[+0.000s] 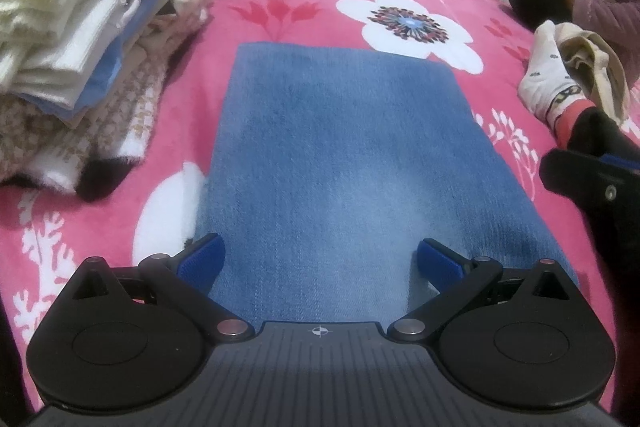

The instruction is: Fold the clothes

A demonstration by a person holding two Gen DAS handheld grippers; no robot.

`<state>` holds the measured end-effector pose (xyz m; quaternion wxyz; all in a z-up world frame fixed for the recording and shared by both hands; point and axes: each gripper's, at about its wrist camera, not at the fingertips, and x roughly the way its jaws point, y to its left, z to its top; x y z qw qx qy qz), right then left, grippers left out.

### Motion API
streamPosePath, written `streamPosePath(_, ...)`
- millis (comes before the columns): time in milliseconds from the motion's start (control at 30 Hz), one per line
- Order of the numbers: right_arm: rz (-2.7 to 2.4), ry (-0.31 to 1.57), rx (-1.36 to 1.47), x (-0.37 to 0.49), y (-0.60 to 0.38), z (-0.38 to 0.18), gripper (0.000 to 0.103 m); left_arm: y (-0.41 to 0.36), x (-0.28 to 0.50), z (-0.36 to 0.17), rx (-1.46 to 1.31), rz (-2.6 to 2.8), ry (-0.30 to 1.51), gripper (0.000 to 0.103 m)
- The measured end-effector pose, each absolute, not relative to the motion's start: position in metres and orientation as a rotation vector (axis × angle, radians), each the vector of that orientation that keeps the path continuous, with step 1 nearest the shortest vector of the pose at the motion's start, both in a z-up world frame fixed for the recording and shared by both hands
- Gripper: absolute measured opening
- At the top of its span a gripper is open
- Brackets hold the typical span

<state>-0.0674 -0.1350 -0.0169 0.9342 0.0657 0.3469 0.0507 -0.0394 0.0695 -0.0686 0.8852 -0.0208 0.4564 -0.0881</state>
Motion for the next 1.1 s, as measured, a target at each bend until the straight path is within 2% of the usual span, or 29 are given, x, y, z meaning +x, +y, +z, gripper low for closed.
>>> streamPosePath(233, 0.116, 0.573, 0.098, -0.081, -0.128, -0.011, 0.103, 0.072, -0.036, -0.067, -0.089, -0.159, 0.973, 0.103)
streamPosePath(400, 0.123, 0.678, 0.098, -0.076, -0.128, -0.031, 0.103, 0.073, -0.037, -0.068, -0.08, -0.152, 0.972, 0.103)
streamPosePath(1100, 0.19, 0.555, 0.238, -0.084, -0.145, -0.031, 0.103, 0.074, -0.057, -0.064, -0.094, -0.167, 0.837, 0.103)
